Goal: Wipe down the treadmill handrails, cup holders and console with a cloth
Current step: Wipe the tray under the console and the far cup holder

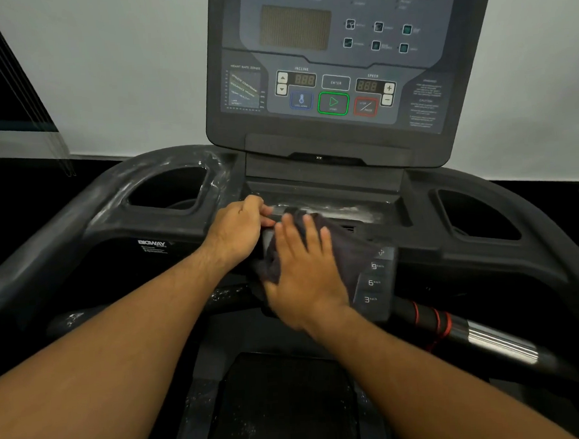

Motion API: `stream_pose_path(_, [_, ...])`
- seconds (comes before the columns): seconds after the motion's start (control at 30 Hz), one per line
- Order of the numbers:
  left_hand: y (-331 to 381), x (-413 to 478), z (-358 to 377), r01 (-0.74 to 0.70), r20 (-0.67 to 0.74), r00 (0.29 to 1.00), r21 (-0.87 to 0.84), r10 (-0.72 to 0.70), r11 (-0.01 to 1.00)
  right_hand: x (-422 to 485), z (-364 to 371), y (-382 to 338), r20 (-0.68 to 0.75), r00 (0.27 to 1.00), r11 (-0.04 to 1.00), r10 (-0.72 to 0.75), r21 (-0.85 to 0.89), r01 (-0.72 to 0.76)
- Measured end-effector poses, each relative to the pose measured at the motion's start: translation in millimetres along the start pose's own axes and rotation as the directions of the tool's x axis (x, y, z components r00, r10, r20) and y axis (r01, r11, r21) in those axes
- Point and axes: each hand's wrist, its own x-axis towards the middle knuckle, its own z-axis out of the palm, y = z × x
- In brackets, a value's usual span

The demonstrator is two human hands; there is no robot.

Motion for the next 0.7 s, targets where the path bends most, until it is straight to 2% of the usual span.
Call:
stream_pose_path(0.13, [-1, 0, -1, 0.025, 0.011, 1.000, -0.055, -0.024, 0.998, -43, -1, 38, 0.092, 0.950, 0.951, -0.300, -0.048, 0.305])
stream_pose_path(0.2, [-1, 1, -2, 0.037, 0.020, 0.999, -0.075, -0.036, 0.997, -52, -7, 75, 0.115, 0.932, 0.931, -0.343, -0.093, 0.354])
stream_pose_path(0.3, [-3, 1, -3, 0.038, 0.036, 0.999, -0.087, -0.035, 0.995, -36, -21, 98, 0.102, 0.965, 0.965, -0.241, -0.079, 0.249])
stream_pose_path(0.43, [-3, 2, -3, 0.055, 0.049, 0.998, -0.122, -0.050, 0.991, 11, -16, 47, 0.007, 1.000, 1.000, 0.002, -0.018, -0.002])
stream_pose_path(0.53, [-3, 3, -3, 0.084, 0.025, 0.996, -0.196, -0.081, 0.977, 28, -2, 1, -0.042, 0.997, 0.997, 0.072, 0.039, -0.070])
stream_pose_path(0.6, [-3, 5, -3, 0.110, 0.005, 0.994, -0.248, -0.112, 0.963, 34, 0, -7, -0.085, 0.994, 0.995, 0.064, 0.077, -0.058])
stream_pose_path(0.7, [1, 5, -2, 0.122, 0.016, 0.992, -0.248, -0.122, 0.961, 40, -12, 21, -0.156, 0.981, 0.979, -0.114, 0.153, 0.138])
